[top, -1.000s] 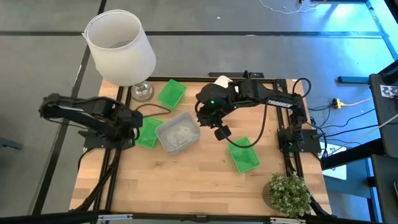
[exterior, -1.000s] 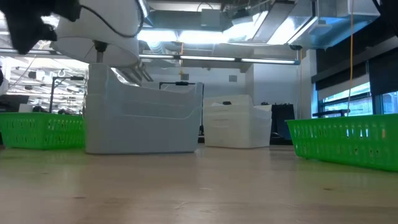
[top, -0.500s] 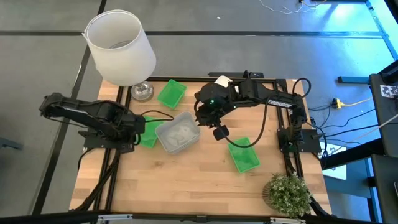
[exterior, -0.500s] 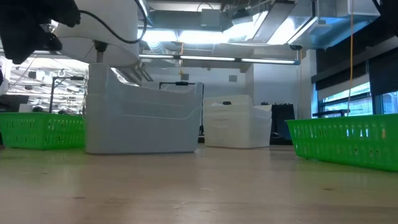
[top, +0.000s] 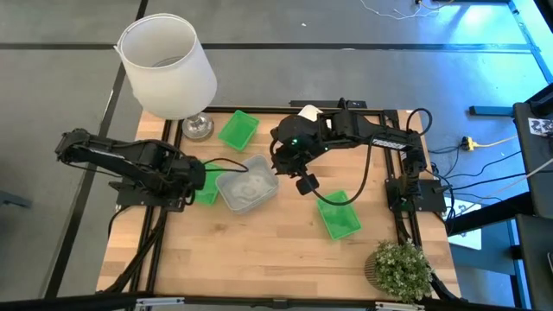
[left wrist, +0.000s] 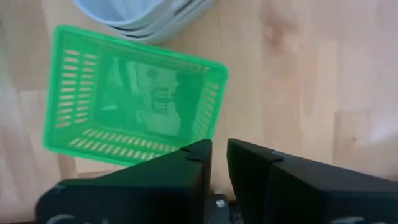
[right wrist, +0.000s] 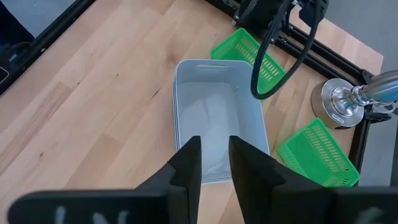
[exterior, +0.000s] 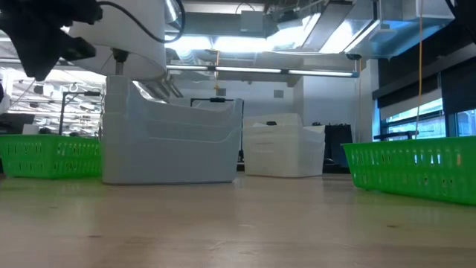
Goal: Stack baskets by color
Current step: Stack the middle green bin on the top green bin
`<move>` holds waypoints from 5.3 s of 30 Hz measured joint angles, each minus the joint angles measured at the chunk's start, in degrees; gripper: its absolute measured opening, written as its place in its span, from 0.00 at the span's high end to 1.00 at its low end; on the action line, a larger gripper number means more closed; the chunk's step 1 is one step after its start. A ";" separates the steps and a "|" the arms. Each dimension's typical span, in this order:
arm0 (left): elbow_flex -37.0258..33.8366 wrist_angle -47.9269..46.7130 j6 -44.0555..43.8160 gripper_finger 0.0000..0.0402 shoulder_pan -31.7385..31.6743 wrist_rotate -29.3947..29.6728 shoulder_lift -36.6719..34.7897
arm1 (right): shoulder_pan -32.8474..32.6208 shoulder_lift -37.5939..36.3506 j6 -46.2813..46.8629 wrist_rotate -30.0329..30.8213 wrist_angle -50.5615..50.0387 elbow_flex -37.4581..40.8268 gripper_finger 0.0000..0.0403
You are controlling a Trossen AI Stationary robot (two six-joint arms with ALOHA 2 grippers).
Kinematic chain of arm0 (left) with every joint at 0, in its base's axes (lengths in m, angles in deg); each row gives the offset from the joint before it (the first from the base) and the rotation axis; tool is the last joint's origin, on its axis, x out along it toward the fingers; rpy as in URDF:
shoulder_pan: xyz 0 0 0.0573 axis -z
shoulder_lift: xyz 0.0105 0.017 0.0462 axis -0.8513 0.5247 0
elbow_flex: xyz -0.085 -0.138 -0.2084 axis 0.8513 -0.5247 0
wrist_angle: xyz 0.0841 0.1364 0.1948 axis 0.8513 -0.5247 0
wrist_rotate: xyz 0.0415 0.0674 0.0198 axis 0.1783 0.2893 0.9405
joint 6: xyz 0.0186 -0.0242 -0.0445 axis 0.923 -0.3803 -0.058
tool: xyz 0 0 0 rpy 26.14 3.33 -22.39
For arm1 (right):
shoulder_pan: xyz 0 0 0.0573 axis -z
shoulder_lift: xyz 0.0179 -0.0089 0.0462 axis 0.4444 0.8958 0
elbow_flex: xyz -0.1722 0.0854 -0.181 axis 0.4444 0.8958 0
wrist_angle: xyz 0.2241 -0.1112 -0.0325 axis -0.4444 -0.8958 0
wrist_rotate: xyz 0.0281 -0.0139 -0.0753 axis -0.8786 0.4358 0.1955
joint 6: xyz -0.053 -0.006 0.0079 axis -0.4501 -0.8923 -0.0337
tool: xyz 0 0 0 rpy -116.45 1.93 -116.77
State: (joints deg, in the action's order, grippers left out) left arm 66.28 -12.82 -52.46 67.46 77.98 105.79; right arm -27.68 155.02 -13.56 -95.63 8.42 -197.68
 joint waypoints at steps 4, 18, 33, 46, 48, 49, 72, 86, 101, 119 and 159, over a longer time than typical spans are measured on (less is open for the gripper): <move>0.00 0.02 -0.78 0.96 -0.02 1.85 0.00 | 0.00 0.00 0.00 0.00 0.00 0.01 0.79; 0.00 1.55 -4.89 0.81 0.00 1.21 0.00 | 0.02 0.00 0.00 0.00 0.00 0.00 0.79; 0.00 2.77 -13.79 0.78 -0.07 1.20 0.00 | 0.02 0.00 -0.02 0.00 0.00 0.01 0.79; 0.00 3.98 -10.69 0.78 2.58 5.26 0.00 | 0.02 0.00 -0.22 0.00 -0.06 0.02 0.79; -0.67 5.53 -9.14 0.78 3.66 5.98 -0.06 | 0.02 0.00 -0.22 0.00 -0.15 0.01 0.79; -1.48 6.47 -8.52 0.78 4.09 6.11 -0.06 | 0.02 0.00 -0.23 0.01 -0.15 0.02 0.79; -17.03 21.07 -12.00 0.78 6.60 4.08 0.00 | 0.02 0.02 -0.22 0.00 -0.50 0.01 0.79; -17.05 22.01 -16.45 0.79 6.60 4.85 7.31 | 0.02 0.02 -0.22 0.00 -0.48 0.00 0.79; -17.05 23.28 -18.18 0.92 6.51 0.29 16.99 | 0.02 0.02 -0.24 0.02 -0.52 0.02 0.79; 2.79 3.90 -18.30 1.00 6.51 7.75 16.72 | 0.02 0.02 -0.26 0.02 -0.60 0.02 0.79; 17.22 13.74 54.18 1.00 -32.28 14.15 33.44 | 0.02 0.02 -0.50 0.04 -0.88 0.02 0.79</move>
State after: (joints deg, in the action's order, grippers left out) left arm 83.49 0.92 1.71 35.17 92.12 139.23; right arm -27.66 155.05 -14.06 -95.58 7.54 -197.66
